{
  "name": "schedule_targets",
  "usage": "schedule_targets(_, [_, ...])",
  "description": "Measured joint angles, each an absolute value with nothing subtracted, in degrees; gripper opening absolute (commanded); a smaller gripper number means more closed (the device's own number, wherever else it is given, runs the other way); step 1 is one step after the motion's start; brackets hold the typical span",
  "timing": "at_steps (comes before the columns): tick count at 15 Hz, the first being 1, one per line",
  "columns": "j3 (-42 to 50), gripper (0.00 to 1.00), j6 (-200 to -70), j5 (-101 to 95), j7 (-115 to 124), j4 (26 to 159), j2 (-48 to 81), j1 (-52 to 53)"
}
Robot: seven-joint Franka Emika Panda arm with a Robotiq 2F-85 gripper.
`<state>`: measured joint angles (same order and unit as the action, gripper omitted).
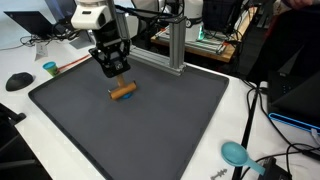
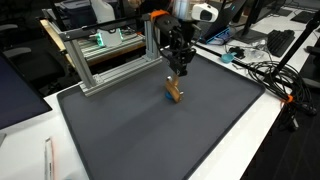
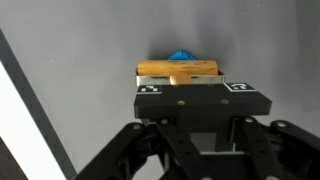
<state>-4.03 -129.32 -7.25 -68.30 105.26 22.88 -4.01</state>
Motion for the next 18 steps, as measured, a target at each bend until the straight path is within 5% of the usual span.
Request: schedule_targets(18, [-4.4,0.22,-129.1,-7.3,-69.4,104.6,23.7,-3.6])
